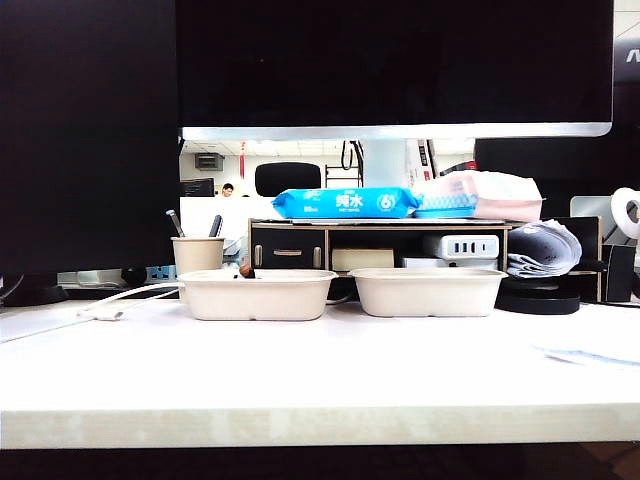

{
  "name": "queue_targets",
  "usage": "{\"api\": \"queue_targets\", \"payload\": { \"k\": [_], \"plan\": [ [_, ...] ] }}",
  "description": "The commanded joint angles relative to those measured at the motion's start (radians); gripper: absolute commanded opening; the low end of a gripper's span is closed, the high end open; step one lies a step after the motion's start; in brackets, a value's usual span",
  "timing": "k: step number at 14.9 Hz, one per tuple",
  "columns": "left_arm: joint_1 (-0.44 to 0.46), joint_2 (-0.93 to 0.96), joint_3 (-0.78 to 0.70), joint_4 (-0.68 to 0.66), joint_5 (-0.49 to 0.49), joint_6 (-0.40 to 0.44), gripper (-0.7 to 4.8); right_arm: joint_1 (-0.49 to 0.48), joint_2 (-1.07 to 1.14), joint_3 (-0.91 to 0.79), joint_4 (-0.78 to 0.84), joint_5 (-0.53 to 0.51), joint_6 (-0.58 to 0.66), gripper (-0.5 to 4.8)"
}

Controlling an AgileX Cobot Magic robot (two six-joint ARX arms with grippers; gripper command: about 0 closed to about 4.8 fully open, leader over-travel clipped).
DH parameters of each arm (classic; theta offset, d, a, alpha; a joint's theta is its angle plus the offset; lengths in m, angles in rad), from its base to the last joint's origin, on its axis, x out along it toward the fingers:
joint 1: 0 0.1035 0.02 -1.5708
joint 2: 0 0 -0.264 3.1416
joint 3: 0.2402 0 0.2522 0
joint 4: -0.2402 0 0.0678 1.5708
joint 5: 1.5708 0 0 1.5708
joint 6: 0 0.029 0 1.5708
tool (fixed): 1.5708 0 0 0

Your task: Put the dolls with similar sizes into the same paper box, while dolls with different sizes go into separate paper boxes.

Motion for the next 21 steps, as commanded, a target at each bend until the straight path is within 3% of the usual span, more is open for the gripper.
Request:
{"api": "queue_targets", "payload": {
  "k": [1, 6, 8, 9, 11, 14, 15, 16, 18, 21],
  "plan": [
    [0.000, -0.294, 0.002, -0.208, -0.153, 0.041, -0.04, 0.000, -0.296, -0.003, -0.172, 0.120, 0.088, -0.08],
    [0.000, -0.731, -0.005, -0.640, -0.352, 0.037, -0.05, 0.000, -0.630, -0.016, -0.428, 0.220, 0.099, -0.08],
    [0.000, -0.837, -0.070, -0.719, -0.400, 0.037, -0.05, -0.014, -0.740, -0.119, -0.443, 0.220, 0.098, -0.08],
    [0.000, -0.897, -0.192, -0.718, -0.455, 0.038, -0.05, -0.026, -0.817, -0.262, -0.426, 0.219, 0.098, -0.08],
    [-0.001, -0.897, -0.410, -0.595, -0.559, 0.042, -0.05, -0.029, -0.953, -0.570, -0.210, 0.182, 0.097, -0.07],
    [0.000, -0.883, -0.682, -0.113, -0.614, 0.156, -0.02, -0.029, -0.996, -0.986, 0.237, 0.173, 0.099, -0.07],
    [-0.001, -0.880, -0.742, -0.015, -0.612, 0.157, -0.02, -0.028, -0.979, -1.089, 0.365, 0.174, 0.098, -0.07],
    [-0.001, -0.880, -0.780, -0.004, -0.611, 0.156, -0.02, -0.029, -0.966, -1.202, 0.510, 0.181, 0.098, -0.07],
    [-0.001, -0.881, -0.784, -0.116, -0.610, 0.153, -0.02, -0.028, -0.964, -1.314, 0.614, 0.182, 0.098, -0.07],
    [-0.001, -0.881, -0.785, -0.156, -0.612, 0.153, -0.02, -0.028, -0.965, -1.337, 0.527, 0.182, 0.098, -0.07]
  ]
}}
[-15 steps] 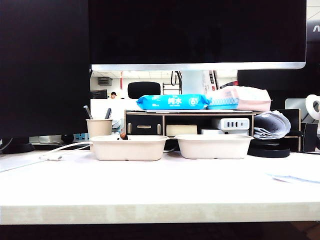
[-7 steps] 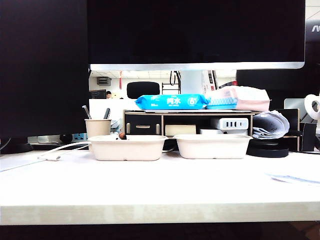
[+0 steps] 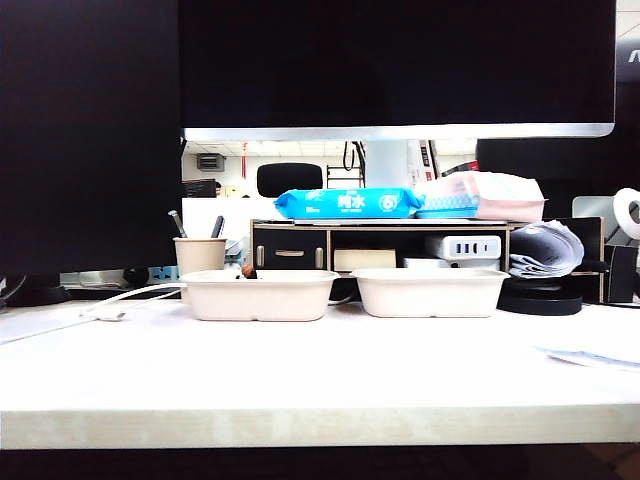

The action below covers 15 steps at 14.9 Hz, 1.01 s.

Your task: Put the dolls with similar sizes into the same paper box, while dolls with different sizes go into separate paper boxes.

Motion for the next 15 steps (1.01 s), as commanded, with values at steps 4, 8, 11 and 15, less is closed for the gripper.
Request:
{"api": "queue_targets", "payload": {
  "k": [4, 8, 11, 15],
  "plan": [
    [0.001, 0.000, 0.003, 0.002, -0.010, 0.000, -0.02, 0.002, 0.000, -0.002, -0.059, 0.002, 0.002, -0.07],
    [0.089, -0.003, -0.046, -0.003, 0.006, 0.000, -0.02, -0.004, -0.002, -0.007, -0.063, 0.002, 0.002, -0.08],
    [0.248, -0.005, -0.077, -0.004, 0.005, 0.000, -0.02, -0.084, -0.002, -0.008, -0.063, -0.003, 0.002, -0.07],
    [0.394, -0.005, -0.174, -0.003, 0.005, 0.000, -0.02, -0.213, -0.015, -0.076, -0.058, -0.002, 0.003, -0.07]
  ]
}}
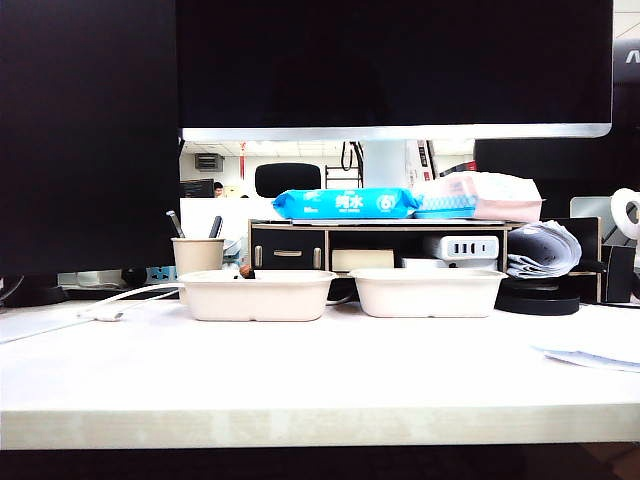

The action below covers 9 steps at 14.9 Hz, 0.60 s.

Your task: Put the dolls with similar sizes into the same paper box, while dolls with different sizes go into separate paper boxes.

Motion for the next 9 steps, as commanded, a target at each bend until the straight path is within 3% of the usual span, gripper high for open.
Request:
{"api": "queue_targets", "payload": {
  "k": [1, 9],
  "plan": [
    [0.047, 0.001, -0.089, 0.006, 0.000, 0.000, -0.02, -0.016, -0.019, -0.073, -0.003, -0.002, 0.002, -0.07],
    [0.068, -0.016, -0.150, 0.080, 0.009, 0.000, -0.02, -0.018, -0.042, -0.179, 0.109, -0.002, 0.002, -0.07]
  ]
}}
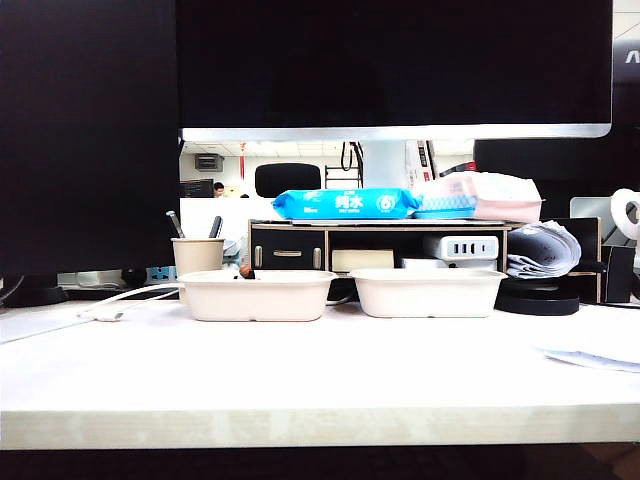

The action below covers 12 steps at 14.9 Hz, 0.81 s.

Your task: Put the dolls with similar sizes into the same paper box, while dolls with different sizes go into separate paper boxes.

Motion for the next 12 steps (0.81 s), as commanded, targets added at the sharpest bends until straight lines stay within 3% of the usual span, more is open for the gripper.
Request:
{"api": "queue_targets", "payload": {
  "k": [1, 3, 5, 10, 11, 12],
  "plan": [
    [0.089, 0.000, -0.009, 0.029, 0.046, 0.000, -0.02, 0.000, 0.000, -0.029, 0.079, -0.002, 0.002, -0.07],
    [0.234, 0.000, -0.011, 0.041, 0.058, 0.000, -0.02, 0.000, 0.000, -0.034, 0.090, 0.000, 0.002, -0.07],
    [0.293, 0.000, -0.011, 0.040, 0.058, 0.000, -0.02, 0.000, 0.000, -0.037, 0.101, -0.002, 0.002, -0.07],
    [0.299, 0.000, -0.011, 0.038, 0.070, 0.000, -0.02, -0.001, 0.000, -0.037, 0.092, 0.002, 0.002, -0.07],
    [0.299, 0.000, -0.011, 0.054, 0.124, 0.000, -0.02, -0.001, 0.000, -0.037, 0.092, 0.002, 0.002, -0.07],
    [0.299, 0.000, -0.011, 0.135, 0.262, 0.000, -0.02, -0.002, 0.000, -0.037, 0.113, 0.002, 0.002, -0.07]
  ]
}}
